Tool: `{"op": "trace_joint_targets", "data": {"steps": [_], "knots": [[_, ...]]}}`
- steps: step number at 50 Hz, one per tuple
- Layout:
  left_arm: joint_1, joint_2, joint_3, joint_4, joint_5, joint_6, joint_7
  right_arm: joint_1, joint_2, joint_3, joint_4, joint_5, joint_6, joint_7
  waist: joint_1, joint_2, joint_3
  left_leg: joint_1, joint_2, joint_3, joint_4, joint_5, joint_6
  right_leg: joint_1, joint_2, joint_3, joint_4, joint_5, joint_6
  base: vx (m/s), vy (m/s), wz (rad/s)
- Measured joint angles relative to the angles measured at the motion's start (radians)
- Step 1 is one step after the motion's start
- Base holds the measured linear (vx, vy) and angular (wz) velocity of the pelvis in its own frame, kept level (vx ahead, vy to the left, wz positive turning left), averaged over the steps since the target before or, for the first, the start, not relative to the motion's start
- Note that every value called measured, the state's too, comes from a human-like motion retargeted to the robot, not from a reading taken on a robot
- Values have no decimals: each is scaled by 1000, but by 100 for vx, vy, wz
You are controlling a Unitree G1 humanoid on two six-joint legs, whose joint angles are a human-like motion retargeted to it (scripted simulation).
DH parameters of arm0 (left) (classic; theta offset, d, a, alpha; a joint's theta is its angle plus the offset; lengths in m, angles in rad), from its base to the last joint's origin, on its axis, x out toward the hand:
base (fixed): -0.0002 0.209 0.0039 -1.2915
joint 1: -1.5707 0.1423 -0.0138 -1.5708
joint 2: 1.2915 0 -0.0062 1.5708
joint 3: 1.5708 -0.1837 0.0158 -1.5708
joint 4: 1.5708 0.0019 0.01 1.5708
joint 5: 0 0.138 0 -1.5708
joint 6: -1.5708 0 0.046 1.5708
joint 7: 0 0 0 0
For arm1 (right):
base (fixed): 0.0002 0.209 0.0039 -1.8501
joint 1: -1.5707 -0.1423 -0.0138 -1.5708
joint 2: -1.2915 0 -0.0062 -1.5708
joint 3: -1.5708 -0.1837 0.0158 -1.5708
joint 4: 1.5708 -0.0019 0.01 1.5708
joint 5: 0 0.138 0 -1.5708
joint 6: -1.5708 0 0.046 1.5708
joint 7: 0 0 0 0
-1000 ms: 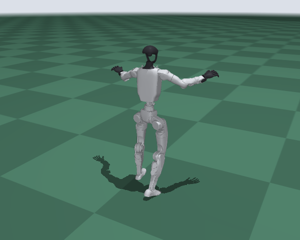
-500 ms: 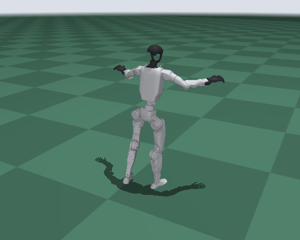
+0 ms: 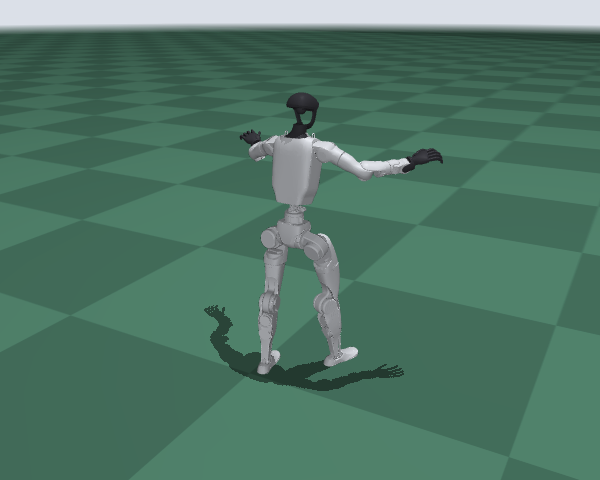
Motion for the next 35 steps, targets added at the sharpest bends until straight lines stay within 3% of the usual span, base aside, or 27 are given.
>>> {"op": "trace_joint_targets", "data": {"steps": [5, 9, 12, 16, 20, 25, 28, 31, 35], "knots": [[47, 10, 25, 6, 129, 122, -141, 14, -2, 3, -24, 6, 10, 78, 49, 32, -70, -101, 59, 45, 1, 41, 6, -130, -9, 42, 460, -189, -82, -39, -5, -46], [80, 11, 51, 6, 198, 166, -214, 20, 3, 2, -31, -13, 22, 119, 91, 21, -105, -142, 71, 68, 0, 59, 15, -125, -19, 124, 712, -284, -93, -32, -12, -35], [107, 11, 66, 6, 231, 173, -248, 21, 8, 5, -30, -23, 24, 135, 124, 8, -123, -165, 73, 87, -1, 77, 19, -54, -15, 189, 766, -301, -81, -31, -16, -31], [141, 4, 95, 0, 214, 142, -218, 10, 10, 5, -32, -33, 23, 122, 167, -8, -109, -175, 71, 111, -1, 106, 17, 134, -8, 254, 608, -261, -39, -33, -21, -25], [155, -20, 135, -6, 91, 23, -48, -21, 2, 6, -38, -44, -4, 38, 214, -16, -57, -181, 67, 140, -1, 143, -3, 328, -16, 257, 254, -316, 29, -40, -26, -31], [163, -55, 161, -10, -15, -147, 110, -54, -15, 21, -41, -57, -53, -53, 260, -19, -14, -232, 68, 173, -1, 143, 7, 382, -17, 249, 10, -247, 83, -48, -25, -26], [159, -70, 162, -13, -47, -206, 149, -64, -22, 28, -37, -63, -67, -78, 256, -18, 5, -251, 63, 209, -1, 119, 19, 375, -17, 239, -58, -192, 94, -48, -21, 18], [149, -79, 153, -10, -53, -192, 148, -67, -27, 33, -29, -72, -51, -70, 235, -23, 15, -247, 42, 242, -1, 115, 32, 347, -21, 218, -81, -150, 105, -45, -17, 44], [129, -79, 130, -3, -19, -48, 76, -62, -35, 30, -21, -92, 26, 3, 205, -42, 8, -205, -12, 244, 7, 108, 70, 286, -42, 189, -79, -111, 120, -41, -12, 49]]}}
